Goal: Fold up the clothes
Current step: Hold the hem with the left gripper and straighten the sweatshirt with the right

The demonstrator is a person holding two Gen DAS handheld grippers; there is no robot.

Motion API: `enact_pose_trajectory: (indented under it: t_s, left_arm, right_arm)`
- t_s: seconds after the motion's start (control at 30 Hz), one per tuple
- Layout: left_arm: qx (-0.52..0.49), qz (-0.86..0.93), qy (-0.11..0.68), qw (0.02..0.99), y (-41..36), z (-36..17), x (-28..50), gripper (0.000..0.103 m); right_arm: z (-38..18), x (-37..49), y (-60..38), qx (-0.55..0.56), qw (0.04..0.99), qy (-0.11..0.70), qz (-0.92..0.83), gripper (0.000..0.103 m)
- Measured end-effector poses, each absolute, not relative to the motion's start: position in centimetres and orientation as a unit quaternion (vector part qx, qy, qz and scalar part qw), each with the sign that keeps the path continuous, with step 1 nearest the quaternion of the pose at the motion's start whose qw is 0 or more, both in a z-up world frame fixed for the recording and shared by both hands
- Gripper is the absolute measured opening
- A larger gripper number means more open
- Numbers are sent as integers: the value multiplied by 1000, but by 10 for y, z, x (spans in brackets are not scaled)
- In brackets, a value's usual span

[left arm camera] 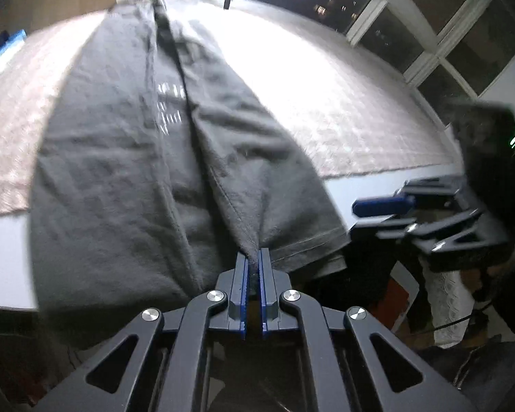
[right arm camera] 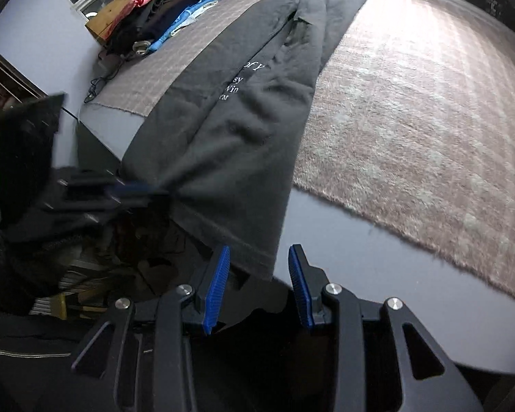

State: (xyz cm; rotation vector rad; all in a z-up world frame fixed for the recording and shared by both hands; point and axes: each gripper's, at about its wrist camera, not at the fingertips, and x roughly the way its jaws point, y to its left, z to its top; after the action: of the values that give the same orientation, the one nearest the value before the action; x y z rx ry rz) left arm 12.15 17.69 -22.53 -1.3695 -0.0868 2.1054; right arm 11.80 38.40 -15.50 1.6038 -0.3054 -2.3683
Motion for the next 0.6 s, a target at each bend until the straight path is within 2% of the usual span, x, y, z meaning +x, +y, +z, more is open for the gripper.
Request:
enact_pose_trajectory:
  t_s: [0.07,0.13,0.27,0.43,0.6]
  left_arm:
    - [-505,810,-42,296,161,-216,126,4]
    - [-520,806,-38,281,151,-224,123,4]
    - [-547,790,-28,275,150,-244,116,4]
    - [-536,795,-26,281,149,-236,118,4]
    - [-538,793,-25,283,148,-234,116,4]
  right_arm:
    - [-153,123,377,544,128,-86,-825,37]
    - [-152,127,368,535,129,-65,-833,46]
    - [-157,125,343,523,145,-1,-840,46]
    - [-172,125,306,508,137,117,-842,46]
    - [-179,124,285,482,117,186,-849,46]
